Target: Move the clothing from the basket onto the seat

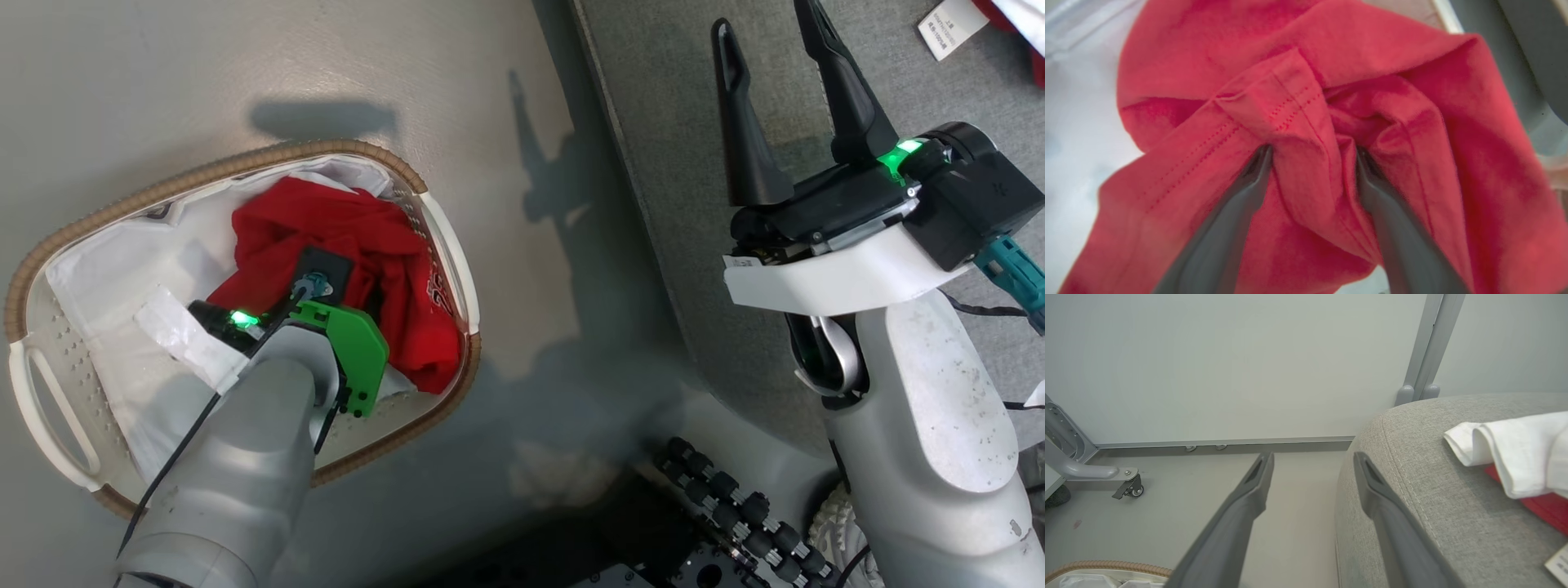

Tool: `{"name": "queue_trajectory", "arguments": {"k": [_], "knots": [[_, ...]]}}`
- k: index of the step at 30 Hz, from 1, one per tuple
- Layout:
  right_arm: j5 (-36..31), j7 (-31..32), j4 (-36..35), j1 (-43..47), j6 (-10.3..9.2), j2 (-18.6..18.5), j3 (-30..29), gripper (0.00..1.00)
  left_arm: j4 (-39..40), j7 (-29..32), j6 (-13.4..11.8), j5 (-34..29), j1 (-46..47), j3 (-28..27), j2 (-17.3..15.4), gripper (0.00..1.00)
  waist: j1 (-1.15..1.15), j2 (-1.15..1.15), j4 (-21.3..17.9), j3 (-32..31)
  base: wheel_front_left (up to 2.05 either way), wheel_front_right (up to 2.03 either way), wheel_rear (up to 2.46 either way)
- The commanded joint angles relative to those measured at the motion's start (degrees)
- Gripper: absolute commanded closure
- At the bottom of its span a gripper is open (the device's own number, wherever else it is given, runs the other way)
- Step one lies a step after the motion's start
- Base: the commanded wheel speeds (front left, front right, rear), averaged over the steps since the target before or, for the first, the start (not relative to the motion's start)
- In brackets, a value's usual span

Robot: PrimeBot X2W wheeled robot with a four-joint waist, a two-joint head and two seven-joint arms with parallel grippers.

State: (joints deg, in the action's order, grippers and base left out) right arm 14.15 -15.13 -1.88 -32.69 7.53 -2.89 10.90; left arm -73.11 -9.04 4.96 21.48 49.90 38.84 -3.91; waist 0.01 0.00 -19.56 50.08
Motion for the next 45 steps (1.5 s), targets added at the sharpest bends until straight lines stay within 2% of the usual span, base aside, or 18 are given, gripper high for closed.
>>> {"name": "queue_trajectory", "arguments": {"k": [1,3,4,5,6,15,27,37,45], "knots": [[-0.25,-0.03,-0.38,-0.72,-0.08,-0.09,0.22,0.0,-0.42,0.86,-0.53,-0.3,0.44,0.35,-1.05,0.0,-0.01,0.0,-0.16,0.03,0.0,0.0,0.0],[-0.21,-0.03,-0.47,-0.8,-0.08,-0.09,0.38,0.0,-0.56,1.86,-0.63,-0.08,0.0,0.47,-1.46,0.0,-0.01,0.0,-0.28,0.03,0.0,0.0,0.0],[-0.24,-0.03,-0.61,-0.8,-0.08,-0.09,0.55,0.0,-0.59,2.37,-0.65,0.01,-0.29,0.6,-1.67,0.22,-0.01,0.0,-0.31,-0.06,0.0,0.0,0.0],[-0.31,-0.03,-0.63,-0.76,-0.08,-0.08,0.66,0.0,-0.64,2.9,-0.36,0.3,-0.64,0.53,-1.74,0.56,-0.01,0.0,-0.31,-0.18,0.0,0.0,0.0],[-0.4,-0.03,-0.52,-0.69,-0.08,-0.09,0.72,0.0,-0.71,3.23,-0.12,0.54,-1.02,0.49,-1.89,1.0,-0.01,0.0,-0.22,-0.41,0.0,0.0,0.0],[-0.7,-0.02,2.68,1.23,-0.08,-0.1,1.92,0.0,-0.8,-1.08,0.72,2.87,-5.83,-0.32,-0.67,1.0,-0.01,0.0,1.19,-7.0,0.0,0.0,0.0],[-2.37,-0.02,9.7,6.81,-0.08,-0.15,3.03,0.0,1.11,-5.65,1.95,7.32,-14.29,-0.94,0.88,1.0,-0.01,0.0,6.33,-21.95,0.0,0.0,0.0],[-3.29,-0.02,13.91,13.77,-0.08,-0.16,1.9,0.0,12.42,-6.17,2.28,10.65,-21.17,-1.18,0.94,1.0,-0.01,0.0,10.98,-32.73,0.0,0.0,0.0],[-3.61,-0.02,15.6,19.04,-0.08,-0.15,0.49,0.0,23.5,-6.18,1.75,7.85,-26.45,-5.43,0.91,1.0,-0.01,0.0,13.92,-39.14,0.0,0.0,0.0]]}}
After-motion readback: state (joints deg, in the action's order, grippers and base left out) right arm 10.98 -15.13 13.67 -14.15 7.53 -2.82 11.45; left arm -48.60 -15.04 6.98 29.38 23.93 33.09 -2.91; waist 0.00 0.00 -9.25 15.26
